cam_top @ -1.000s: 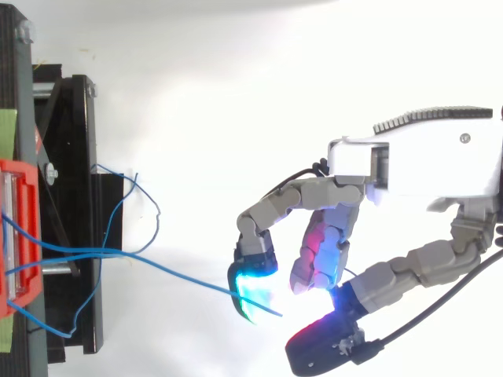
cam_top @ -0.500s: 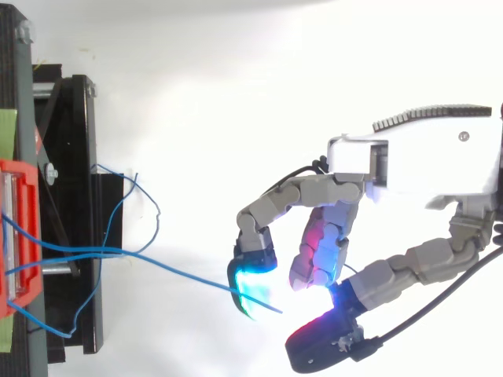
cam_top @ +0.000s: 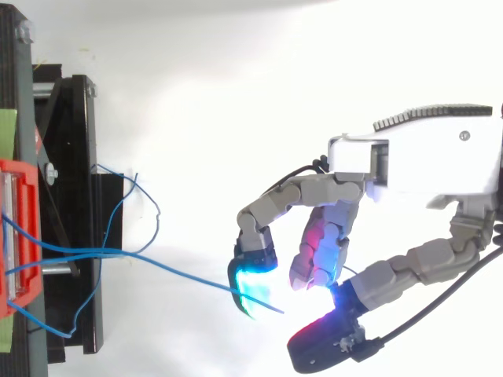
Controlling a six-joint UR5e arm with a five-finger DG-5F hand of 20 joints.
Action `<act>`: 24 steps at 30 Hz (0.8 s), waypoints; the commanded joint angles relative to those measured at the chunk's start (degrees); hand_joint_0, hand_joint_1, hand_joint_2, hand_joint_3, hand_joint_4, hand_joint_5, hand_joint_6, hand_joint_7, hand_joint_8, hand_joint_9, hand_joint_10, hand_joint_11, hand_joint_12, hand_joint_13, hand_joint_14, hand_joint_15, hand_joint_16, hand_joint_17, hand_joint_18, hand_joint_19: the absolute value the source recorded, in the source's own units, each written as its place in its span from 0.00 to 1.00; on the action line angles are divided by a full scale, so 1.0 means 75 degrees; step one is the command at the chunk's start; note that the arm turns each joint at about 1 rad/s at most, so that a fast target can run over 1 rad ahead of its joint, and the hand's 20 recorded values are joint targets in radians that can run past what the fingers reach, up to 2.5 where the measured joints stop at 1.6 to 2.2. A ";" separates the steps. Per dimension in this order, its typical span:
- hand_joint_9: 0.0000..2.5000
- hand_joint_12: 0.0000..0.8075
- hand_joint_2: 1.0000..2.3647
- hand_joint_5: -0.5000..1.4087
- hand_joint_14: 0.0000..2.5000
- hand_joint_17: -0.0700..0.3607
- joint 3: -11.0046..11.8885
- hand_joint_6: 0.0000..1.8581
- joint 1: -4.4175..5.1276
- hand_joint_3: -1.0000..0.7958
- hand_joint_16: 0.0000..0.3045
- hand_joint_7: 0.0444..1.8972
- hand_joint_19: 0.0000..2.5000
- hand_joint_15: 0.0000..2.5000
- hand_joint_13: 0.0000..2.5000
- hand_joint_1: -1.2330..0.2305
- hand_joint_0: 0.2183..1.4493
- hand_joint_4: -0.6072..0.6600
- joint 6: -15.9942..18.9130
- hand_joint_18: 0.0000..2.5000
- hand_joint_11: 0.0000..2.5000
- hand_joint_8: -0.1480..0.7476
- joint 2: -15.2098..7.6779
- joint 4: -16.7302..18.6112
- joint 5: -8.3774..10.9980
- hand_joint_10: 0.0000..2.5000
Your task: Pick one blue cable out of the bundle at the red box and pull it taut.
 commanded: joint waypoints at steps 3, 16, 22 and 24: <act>0.54 0.50 0.01 0.31 0.00 0.44 0.0000 0.27 0.0000 0.35 0.18 0.64 0.14 0.10 0.41 0.27 0.28 0.45 0.0000 0.31 0.04 0.52 -0.0005 0.0000 0.0000 0.00; 0.55 0.56 0.00 0.31 0.00 0.49 0.0000 0.30 0.0000 0.28 0.20 0.66 0.13 0.10 0.42 0.24 0.18 0.46 0.0000 0.36 0.07 0.58 0.0007 0.0000 -0.0035 0.00; 0.55 0.51 0.01 0.31 0.00 0.44 0.0000 0.32 0.0000 0.34 0.18 0.61 0.15 0.10 0.41 0.25 0.29 0.42 0.0012 0.34 0.08 0.54 -0.0005 0.0000 -0.0047 0.00; 0.55 0.51 0.01 0.31 0.00 0.44 0.0000 0.32 0.0000 0.37 0.18 0.61 0.15 0.10 0.41 0.25 0.29 0.42 0.0012 0.34 0.07 0.54 -0.0005 0.0000 -0.0047 0.00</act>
